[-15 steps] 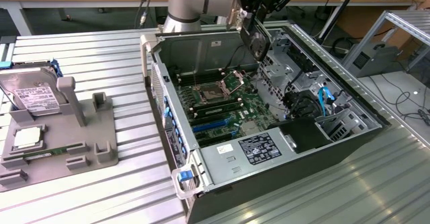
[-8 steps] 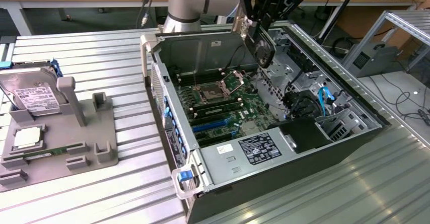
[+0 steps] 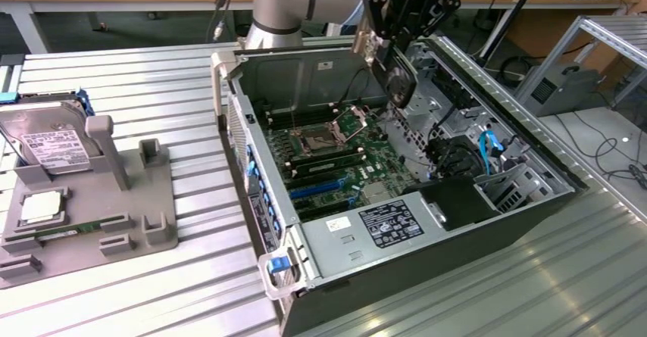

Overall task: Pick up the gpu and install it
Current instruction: 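Pick up the gpu and move the gpu toward the slot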

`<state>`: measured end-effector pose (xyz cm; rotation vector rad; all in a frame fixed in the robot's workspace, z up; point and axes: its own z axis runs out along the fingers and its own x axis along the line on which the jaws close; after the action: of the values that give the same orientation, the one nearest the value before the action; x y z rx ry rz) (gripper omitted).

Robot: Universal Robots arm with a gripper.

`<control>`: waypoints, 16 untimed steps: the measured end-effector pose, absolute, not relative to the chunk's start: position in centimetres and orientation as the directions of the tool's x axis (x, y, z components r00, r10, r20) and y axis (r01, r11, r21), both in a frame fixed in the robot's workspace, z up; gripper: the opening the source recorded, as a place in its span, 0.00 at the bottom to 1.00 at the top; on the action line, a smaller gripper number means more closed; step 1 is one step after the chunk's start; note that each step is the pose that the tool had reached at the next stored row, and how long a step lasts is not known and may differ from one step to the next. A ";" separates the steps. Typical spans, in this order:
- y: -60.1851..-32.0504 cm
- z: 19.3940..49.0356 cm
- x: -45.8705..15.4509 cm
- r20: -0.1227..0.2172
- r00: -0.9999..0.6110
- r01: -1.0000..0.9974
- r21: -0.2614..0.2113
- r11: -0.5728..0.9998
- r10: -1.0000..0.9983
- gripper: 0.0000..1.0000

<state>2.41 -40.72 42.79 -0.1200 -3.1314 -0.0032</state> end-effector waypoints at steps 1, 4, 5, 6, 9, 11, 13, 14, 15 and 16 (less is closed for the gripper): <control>-40.7 42.5 2.6 0.008 -0.997 0.077 0.000 0.997 0.077 0.27; -40.8 41.8 3.0 0.008 -0.997 0.077 -0.003 0.997 0.077 0.27; -40.8 41.7 3.1 0.008 -0.997 0.077 -0.003 0.997 0.077 0.27; -40.8 41.6 3.1 0.008 -0.997 0.077 -0.004 0.997 0.077 0.27; -40.9 41.2 3.3 0.008 -0.997 0.077 -0.005 0.997 0.077 0.27; -40.9 41.0 3.5 0.007 -0.997 0.077 -0.006 0.997 0.077 0.27; -40.9 40.7 3.7 0.007 -0.997 0.077 -0.008 0.997 0.077 0.27; -40.9 40.5 3.8 0.007 -0.997 0.077 -0.010 0.997 0.077 0.27; -40.9 40.2 4.1 0.007 -0.997 0.077 -0.011 0.997 0.077 0.27; -41.0 40.1 4.2 0.007 -0.997 0.077 -0.012 0.997 0.077 0.27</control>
<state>4.23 -40.96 40.12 -0.1203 -3.1318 0.0176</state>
